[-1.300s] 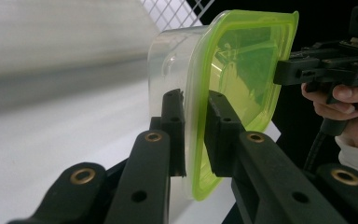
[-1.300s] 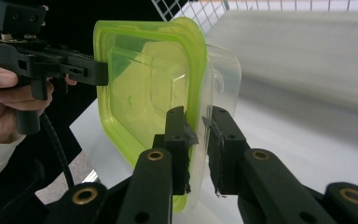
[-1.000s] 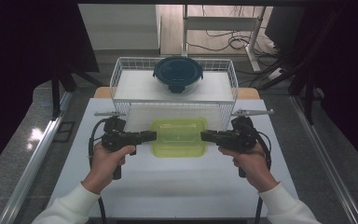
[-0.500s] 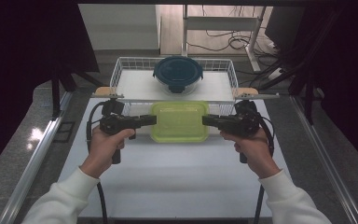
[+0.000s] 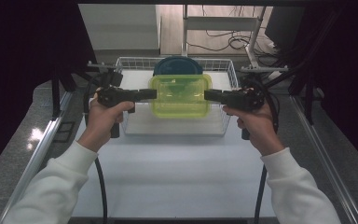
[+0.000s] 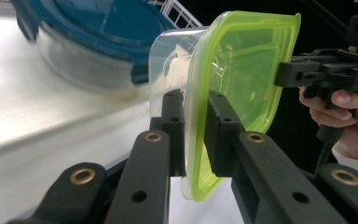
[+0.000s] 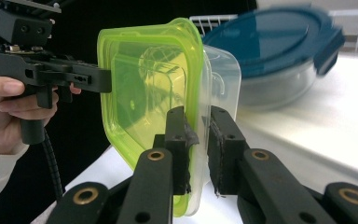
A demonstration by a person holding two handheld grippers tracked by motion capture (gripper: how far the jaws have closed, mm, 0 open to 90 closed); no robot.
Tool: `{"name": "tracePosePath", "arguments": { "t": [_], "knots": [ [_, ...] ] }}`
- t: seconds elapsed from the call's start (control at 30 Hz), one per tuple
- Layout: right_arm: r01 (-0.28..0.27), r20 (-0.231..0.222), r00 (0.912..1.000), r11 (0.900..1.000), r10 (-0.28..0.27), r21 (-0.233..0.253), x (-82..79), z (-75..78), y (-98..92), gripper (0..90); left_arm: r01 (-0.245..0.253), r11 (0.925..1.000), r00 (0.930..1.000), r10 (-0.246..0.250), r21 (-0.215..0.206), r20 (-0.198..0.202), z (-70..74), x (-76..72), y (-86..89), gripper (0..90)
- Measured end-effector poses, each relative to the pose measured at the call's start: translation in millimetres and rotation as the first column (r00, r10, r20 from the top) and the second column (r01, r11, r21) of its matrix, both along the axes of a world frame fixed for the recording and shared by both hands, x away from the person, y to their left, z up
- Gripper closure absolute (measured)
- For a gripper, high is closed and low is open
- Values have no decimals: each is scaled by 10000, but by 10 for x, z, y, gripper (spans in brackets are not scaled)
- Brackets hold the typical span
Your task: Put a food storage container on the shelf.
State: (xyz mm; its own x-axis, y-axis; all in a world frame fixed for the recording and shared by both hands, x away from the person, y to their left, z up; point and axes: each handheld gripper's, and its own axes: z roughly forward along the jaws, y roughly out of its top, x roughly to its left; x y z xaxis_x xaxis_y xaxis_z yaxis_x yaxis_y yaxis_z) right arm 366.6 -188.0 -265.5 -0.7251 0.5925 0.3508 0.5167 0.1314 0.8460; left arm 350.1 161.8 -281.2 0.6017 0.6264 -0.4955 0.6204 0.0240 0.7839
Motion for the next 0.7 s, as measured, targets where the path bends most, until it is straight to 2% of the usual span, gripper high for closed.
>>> {"name": "tracePosePath", "arguments": {
  "t": [0.1, 0.3, 0.47, 0.63, 0.7],
  "knots": [
    [51, 79, 10000, 10000, -51, 73, 83, 91, 7, 786, 38, 10000, 10000, -38, -8, 4, 106, 114, 13, 794],
    [120, 69, 9999, 9997, -122, 216, 259, 209, 44, 787, 72, 10000, 10000, -72, 45, -14, 230, 310, 58, 794],
    [187, 22, 9998, 9993, -188, 312, 453, 254, 81, 788, 50, 10000, 9999, -50, -11, -153, 279, 502, 92, 795],
    [377, -191, 9991, 9983, -368, 446, 661, 268, 109, 791, -137, 9998, 9993, 131, -152, -338, 310, 717, 111, 795],
    [418, -302, 9987, 9979, -403, 494, 733, 270, 117, 791, -116, 9999, 9993, 113, -72, -370, 323, 788, 117, 795]
  ]
}}
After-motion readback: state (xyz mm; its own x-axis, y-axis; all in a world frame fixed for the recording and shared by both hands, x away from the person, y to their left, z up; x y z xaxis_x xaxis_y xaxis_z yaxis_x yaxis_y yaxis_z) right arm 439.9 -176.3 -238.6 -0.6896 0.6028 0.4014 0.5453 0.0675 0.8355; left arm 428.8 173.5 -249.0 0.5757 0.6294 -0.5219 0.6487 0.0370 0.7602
